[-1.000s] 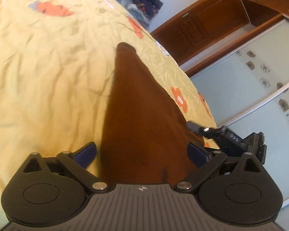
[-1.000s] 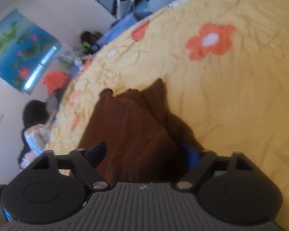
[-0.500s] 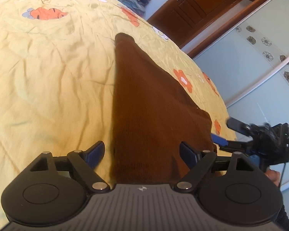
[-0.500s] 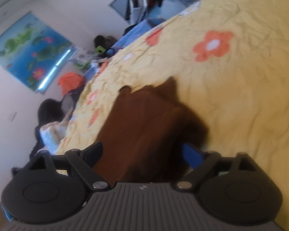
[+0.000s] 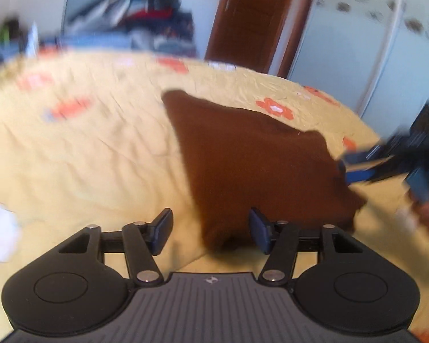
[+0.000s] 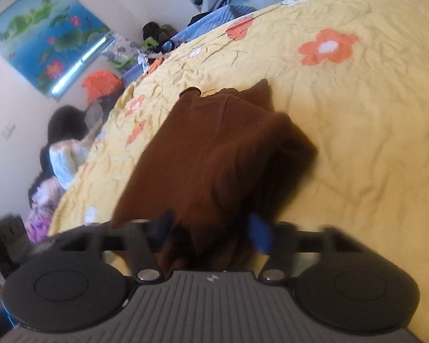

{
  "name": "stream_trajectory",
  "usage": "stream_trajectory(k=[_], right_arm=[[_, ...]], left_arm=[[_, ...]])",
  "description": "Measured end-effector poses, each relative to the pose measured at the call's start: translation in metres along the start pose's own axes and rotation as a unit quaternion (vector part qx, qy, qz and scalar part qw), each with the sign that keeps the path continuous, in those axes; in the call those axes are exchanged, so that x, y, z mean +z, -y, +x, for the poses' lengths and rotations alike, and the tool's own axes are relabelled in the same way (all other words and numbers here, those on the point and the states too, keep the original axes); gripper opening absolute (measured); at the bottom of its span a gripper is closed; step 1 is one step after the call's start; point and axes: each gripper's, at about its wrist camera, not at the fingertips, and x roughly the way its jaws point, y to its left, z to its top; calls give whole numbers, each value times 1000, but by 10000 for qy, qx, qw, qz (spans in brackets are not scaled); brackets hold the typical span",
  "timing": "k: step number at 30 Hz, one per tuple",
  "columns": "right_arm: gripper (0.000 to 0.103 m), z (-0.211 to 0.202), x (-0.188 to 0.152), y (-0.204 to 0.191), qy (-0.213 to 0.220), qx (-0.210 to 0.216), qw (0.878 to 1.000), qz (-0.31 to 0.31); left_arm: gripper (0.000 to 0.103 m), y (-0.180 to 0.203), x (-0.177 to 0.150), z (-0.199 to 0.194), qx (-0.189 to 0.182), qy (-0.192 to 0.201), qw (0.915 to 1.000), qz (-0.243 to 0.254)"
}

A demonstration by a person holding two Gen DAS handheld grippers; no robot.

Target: Fold small clothes

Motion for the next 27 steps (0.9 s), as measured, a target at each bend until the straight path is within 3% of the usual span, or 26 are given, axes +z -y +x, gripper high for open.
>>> stream_trajectory(k=[1, 4, 9, 10, 11, 12, 13, 14, 19, 20, 22, 24, 25, 27], right_arm=[[101, -9, -7, -3, 125, 76, 9999, 16], [96, -16, -24, -5, 44, 221, 9996, 151], [81, 4, -30, -4, -288, -32, 9993, 247], [80, 7, -31, -6, -332, -37, 9993, 187], [77, 9, -32, -7, -350, -47, 9993, 115], [63, 10, -32, -8, -317, -72, 9995, 41], [48, 12, -33, -8, -331, -136, 9994, -10], [25, 15, -33, -6, -398, -206, 9990, -26], [16, 9, -35, 9, -400, -231, 9988, -155], [18, 9, -36, 12, -361, -118, 9992, -83], [32, 8, -37, 16, -328, 80, 9993, 169], [70, 0, -35, 15, -318, 256, 9982, 431], [79, -9, -33, 12, -164, 293, 9985, 436], [99, -28, -25, 11, 310, 291, 9982, 412]], left_arm=[[60, 3, -5, -3, 145, 3, 9998, 132], [60, 14, -14, 6, 643, -173, 9966, 489], [59, 23, -6, 15, 624, 14, 9974, 366], [56, 24, -4, 17, 666, 46, 9971, 356], [38, 24, -3, 22, 721, 24, 9967, 380], [17, 24, -2, 27, 712, -52, 9966, 406], [13, 23, -3, 28, 659, -95, 9970, 405], [11, 23, -5, 24, 704, -1, 9968, 389], [10, 15, -19, 18, 735, 16, 9961, 485], [11, 17, -18, 17, 732, 12, 9960, 513], [13, 16, -14, 7, 460, 25, 9982, 374], [24, 5, -12, -7, -80, -9, 10000, 23], [31, -2, -11, -13, -412, -56, 9989, -202], [81, -17, -9, -22, -858, -18, 9936, -737]])
